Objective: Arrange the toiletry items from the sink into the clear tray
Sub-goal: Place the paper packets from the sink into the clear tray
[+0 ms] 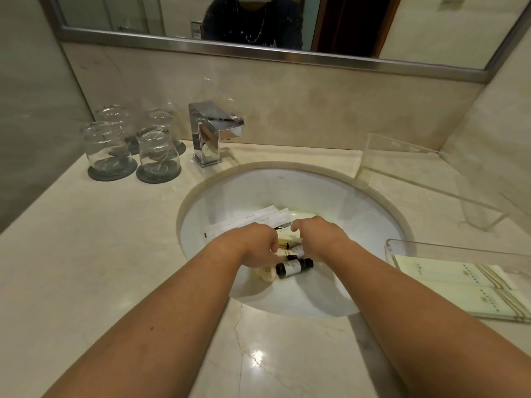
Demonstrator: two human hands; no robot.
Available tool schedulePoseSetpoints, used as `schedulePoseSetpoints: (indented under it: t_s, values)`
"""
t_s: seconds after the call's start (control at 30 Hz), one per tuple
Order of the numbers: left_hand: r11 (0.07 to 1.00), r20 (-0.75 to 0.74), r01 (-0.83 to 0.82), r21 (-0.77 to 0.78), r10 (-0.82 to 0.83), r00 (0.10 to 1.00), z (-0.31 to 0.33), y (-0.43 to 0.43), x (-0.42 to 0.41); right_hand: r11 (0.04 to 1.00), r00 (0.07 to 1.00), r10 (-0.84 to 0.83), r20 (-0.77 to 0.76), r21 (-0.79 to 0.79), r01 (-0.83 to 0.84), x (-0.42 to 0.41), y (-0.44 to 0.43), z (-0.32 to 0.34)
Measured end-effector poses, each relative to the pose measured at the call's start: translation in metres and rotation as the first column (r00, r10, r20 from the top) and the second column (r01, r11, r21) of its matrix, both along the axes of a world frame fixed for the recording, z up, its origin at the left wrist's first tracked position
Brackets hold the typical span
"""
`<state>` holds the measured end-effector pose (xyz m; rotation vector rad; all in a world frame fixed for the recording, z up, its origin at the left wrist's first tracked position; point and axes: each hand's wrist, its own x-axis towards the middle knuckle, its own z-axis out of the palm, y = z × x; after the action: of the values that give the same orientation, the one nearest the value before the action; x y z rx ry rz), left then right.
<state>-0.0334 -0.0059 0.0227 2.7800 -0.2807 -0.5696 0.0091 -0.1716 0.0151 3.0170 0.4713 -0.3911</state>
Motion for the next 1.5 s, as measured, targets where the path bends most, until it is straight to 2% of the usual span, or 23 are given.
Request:
schedulePoseSetpoints:
  t_s: [0.17,0.3,0.5,0.73,0.9,1.2,1.4,1.5]
  values:
    - [0.988,0.197,-0.142,-0.059,0.151,0.969,0.006,0.002,0.003,0.976,0.985,-0.133,0.112,0.188,0.111,0.003,-0.004,0.021]
    - [0.955,0.275,-0.213,-0.205,0.265,0.924,0.016,0.006,0.002,0.91,0.972,-0.191,0.141,0.396,0.121,0.006,-0.012,0.038]
    - [0.879,0.28,-0.179,-0.442,0.325,0.904,0.035,0.005,-0.008,0.825,0.938,-0.251,0.238,0.559,0.079,-0.014,-0.046,0.074]
    - [0.824,0.293,-0.099,-0.557,0.307,0.906,0.056,-0.019,-0.03,0.695,0.916,-0.313,0.25,0.718,0.042,-0.05,-0.095,0.1]
    - [0.762,0.288,-0.057,-0.645,0.312,0.906,0.07,-0.045,-0.047,0.562,0.904,-0.369,0.218,0.826,0.031,-0.076,-0.129,0.106]
    - [0.697,0.242,-0.012,-0.717,0.264,0.934,0.083,-0.1,-0.075,0.419,0.848,-0.511,0.137,0.902,0.107,-0.117,-0.209,0.111]
    - [0.74,0.268,0.06,-0.67,0.166,0.949,0.082,-0.147,-0.084,0.414,0.831,-0.555,0.03,0.877,0.245,-0.14,-0.257,0.108]
    - [0.771,0.293,0.098,-0.629,0.118,0.949,0.083,-0.168,-0.088,0.452,0.84,-0.543,0.022,0.851,0.27,-0.146,-0.272,0.102]
